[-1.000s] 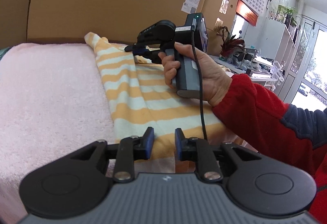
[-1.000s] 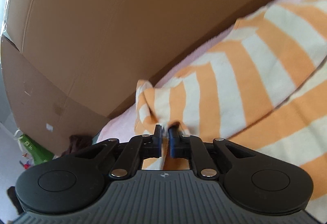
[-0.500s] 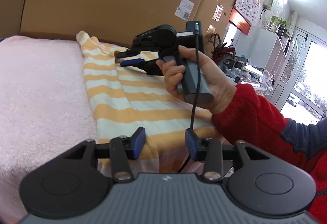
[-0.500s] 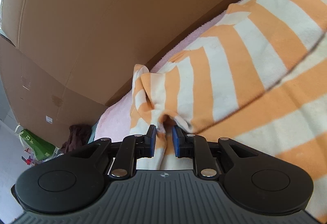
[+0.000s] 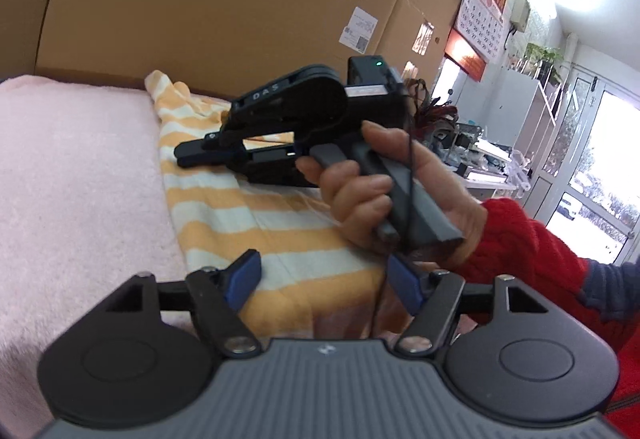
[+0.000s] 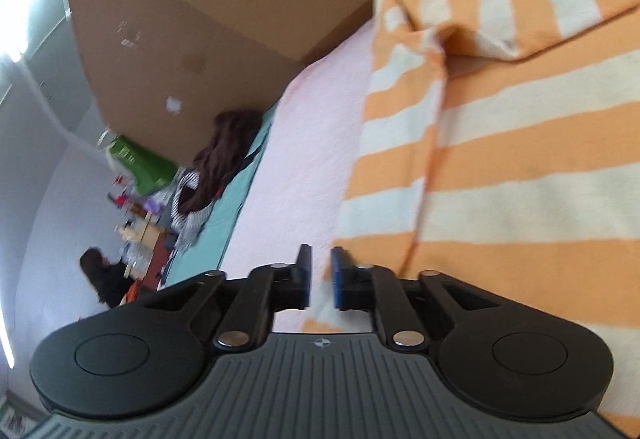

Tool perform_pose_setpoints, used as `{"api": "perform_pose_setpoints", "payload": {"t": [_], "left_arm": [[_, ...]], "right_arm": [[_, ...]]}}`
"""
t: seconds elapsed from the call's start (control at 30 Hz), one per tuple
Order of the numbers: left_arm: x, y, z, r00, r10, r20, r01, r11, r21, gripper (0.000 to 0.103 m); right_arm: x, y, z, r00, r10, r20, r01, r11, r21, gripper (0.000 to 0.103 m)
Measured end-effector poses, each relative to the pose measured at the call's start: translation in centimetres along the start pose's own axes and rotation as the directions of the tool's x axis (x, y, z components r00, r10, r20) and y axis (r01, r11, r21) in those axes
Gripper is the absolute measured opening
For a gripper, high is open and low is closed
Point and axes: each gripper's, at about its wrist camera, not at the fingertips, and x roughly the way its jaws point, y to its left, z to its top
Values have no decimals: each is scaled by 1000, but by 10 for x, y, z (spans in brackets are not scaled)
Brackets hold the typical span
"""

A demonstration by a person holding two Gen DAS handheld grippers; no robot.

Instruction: Fold clothes

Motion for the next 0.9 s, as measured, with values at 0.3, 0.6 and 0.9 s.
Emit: {"api": "perform_pose_setpoints", "payload": {"t": [0.3,0.6,0.9], "left_arm": [[-12,4,2,1000,-11,23,11,1000,6,86],[-13,7,-1,1000,2,12,-2,1000,-16,88],[-4,-7,3,998,48,-35,-46,997,63,96]], "right_arm": [[-28,14,-24,994,107,-20,-108,993,-49,41],[-44,34,-48,999,-28,39,35,984,-176,46],[-52,22,-50,994,-41,99,61,975,-215,30]]}}
